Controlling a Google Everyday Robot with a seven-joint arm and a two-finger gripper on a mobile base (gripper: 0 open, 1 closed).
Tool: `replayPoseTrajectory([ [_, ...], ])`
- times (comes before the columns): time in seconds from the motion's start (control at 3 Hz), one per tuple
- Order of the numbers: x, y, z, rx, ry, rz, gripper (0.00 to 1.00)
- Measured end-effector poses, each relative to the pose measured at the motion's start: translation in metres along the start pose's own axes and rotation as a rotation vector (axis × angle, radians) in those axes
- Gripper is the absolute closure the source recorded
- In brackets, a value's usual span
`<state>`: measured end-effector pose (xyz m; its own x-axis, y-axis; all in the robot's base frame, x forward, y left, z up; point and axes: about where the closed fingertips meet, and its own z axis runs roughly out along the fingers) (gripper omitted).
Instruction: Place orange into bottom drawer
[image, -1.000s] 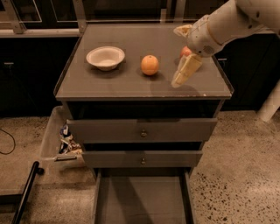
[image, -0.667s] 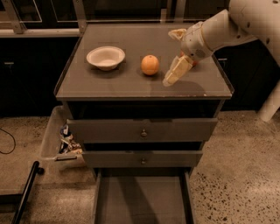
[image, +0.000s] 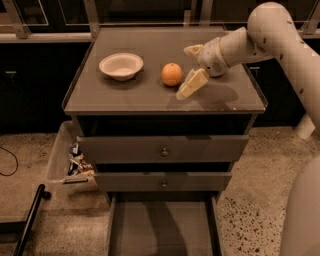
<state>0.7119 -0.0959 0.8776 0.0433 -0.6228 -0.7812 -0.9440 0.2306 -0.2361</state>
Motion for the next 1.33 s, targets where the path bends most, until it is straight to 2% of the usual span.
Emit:
replayPoseTrajectory([
  [0.33, 0.008, -0.006, 0.015, -0.024, -0.040, 0.059, 0.00],
  [1.0, 0.029, -0.026, 0.029, -0.031, -0.097, 0.172, 0.00],
  [1.33, 0.030, -0.027, 0.030, -0.030, -0.100, 0.176, 0.08],
])
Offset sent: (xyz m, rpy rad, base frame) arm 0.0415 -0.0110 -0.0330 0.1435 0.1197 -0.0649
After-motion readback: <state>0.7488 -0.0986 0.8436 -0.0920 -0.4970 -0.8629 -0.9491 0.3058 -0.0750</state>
